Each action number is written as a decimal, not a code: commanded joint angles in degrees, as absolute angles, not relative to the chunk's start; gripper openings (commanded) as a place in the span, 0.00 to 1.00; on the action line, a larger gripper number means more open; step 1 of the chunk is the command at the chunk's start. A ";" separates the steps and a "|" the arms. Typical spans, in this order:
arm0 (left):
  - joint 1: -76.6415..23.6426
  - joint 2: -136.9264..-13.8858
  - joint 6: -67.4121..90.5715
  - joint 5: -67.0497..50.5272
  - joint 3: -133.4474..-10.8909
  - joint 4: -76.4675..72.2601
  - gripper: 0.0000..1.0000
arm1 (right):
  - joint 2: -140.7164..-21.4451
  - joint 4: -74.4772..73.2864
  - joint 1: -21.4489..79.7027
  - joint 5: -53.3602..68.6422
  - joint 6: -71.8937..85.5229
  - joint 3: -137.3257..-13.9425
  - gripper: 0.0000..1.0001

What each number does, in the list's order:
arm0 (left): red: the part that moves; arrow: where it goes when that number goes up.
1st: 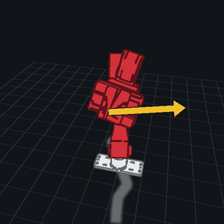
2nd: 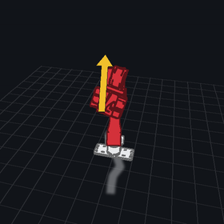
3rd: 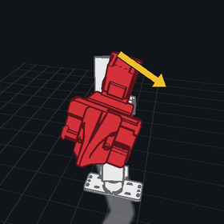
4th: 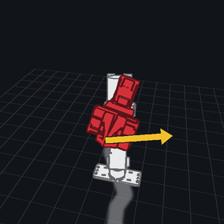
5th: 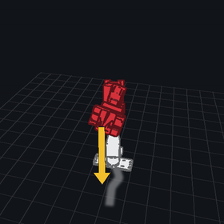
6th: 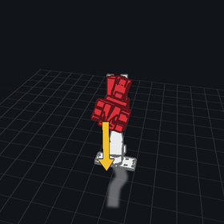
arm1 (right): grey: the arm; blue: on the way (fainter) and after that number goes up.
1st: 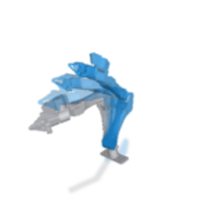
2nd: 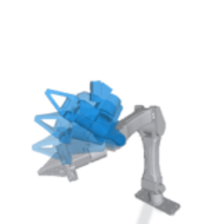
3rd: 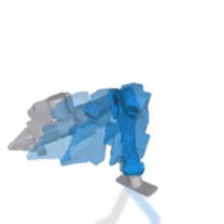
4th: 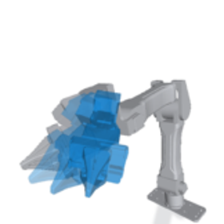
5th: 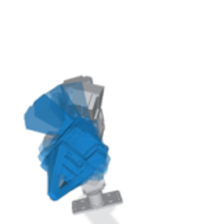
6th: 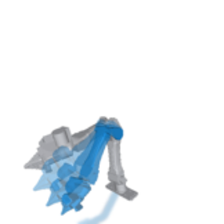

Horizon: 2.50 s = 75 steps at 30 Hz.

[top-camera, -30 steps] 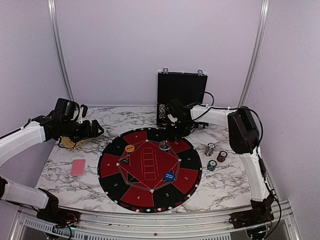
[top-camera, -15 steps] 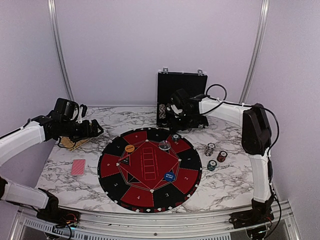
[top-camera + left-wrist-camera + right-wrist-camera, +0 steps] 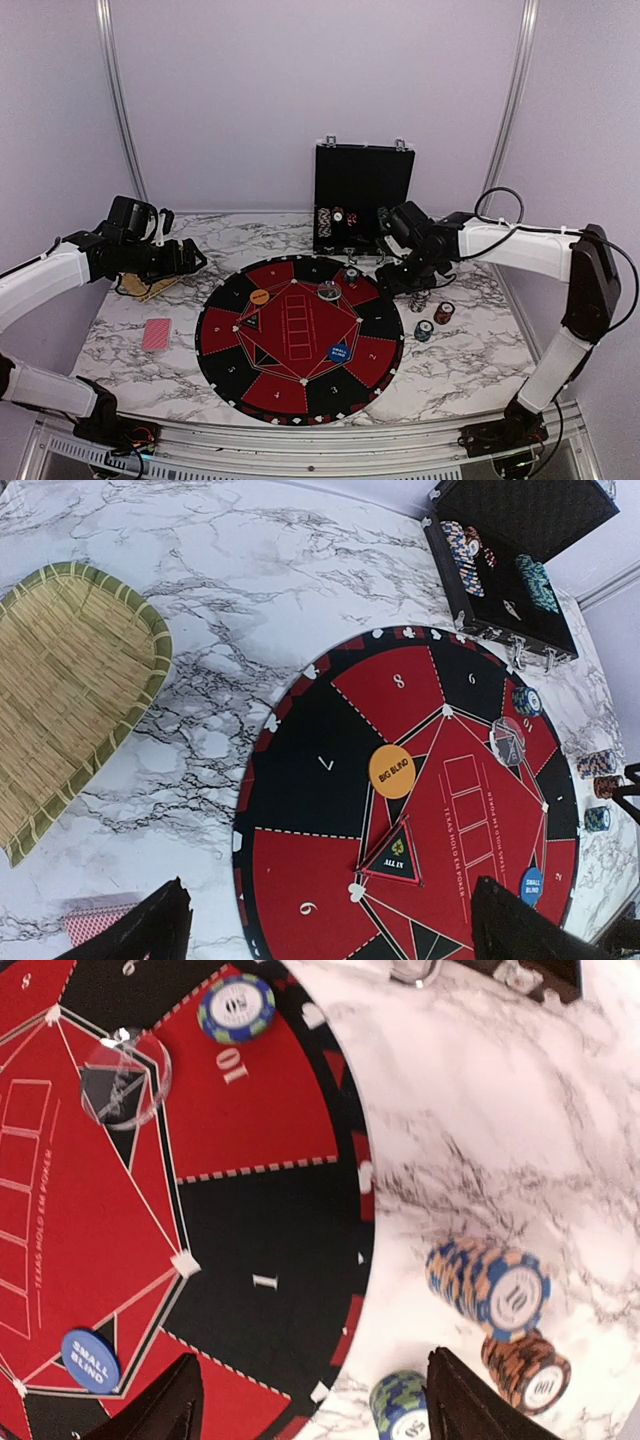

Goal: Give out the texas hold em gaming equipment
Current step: Place the poker chips pile in the dealer area, then pick up the pile of poker chips from the pile of poker chips.

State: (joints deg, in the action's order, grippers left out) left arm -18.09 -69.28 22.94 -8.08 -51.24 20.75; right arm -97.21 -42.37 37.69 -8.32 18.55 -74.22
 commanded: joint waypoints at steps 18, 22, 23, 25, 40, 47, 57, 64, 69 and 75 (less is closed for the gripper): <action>-17.67 -69.59 22.80 -8.65 -51.15 19.98 0.99 | -84.29 -38.21 34.18 -8.44 24.15 -53.38 0.74; -17.67 -69.80 22.80 -8.66 -51.15 20.04 0.99 | -84.57 -37.61 33.48 -8.30 24.01 -52.56 0.73; -17.67 -69.85 22.81 -8.67 -51.17 19.98 0.99 | -84.51 -37.33 33.18 -8.20 24.01 -52.21 0.72; -17.67 -70.03 22.84 -8.69 -51.18 20.03 0.99 | -84.25 -36.84 32.78 -8.02 24.05 -51.35 0.72; -17.67 -70.84 23.00 -8.76 -51.22 19.96 0.99 | -85.97 -32.71 31.13 -6.25 23.82 -48.46 0.63; -17.67 -71.13 23.00 -8.64 -51.19 19.97 0.99 | -87.53 -31.58 30.85 -5.64 23.47 -48.36 0.57; -17.67 -71.46 22.97 -8.76 -51.29 19.94 0.99 | -88.77 -30.94 30.32 -5.84 23.04 -48.08 0.54; -17.67 -71.80 23.02 -8.82 -51.42 19.90 0.99 | -89.04 -31.02 30.17 -6.08 23.03 -47.90 0.48; -17.67 -71.65 22.95 -8.80 -51.42 19.91 0.99 | -88.89 -31.41 30.22 -6.18 22.90 -48.08 0.42; -17.67 -71.55 22.97 -8.93 -51.41 19.90 0.99 | -88.21 -32.21 30.16 -6.48 22.86 -48.55 0.36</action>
State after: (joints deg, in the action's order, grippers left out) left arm -18.04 -71.24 23.00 -8.12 -51.24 20.75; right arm -88.71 -31.86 30.83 -6.04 23.31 -47.94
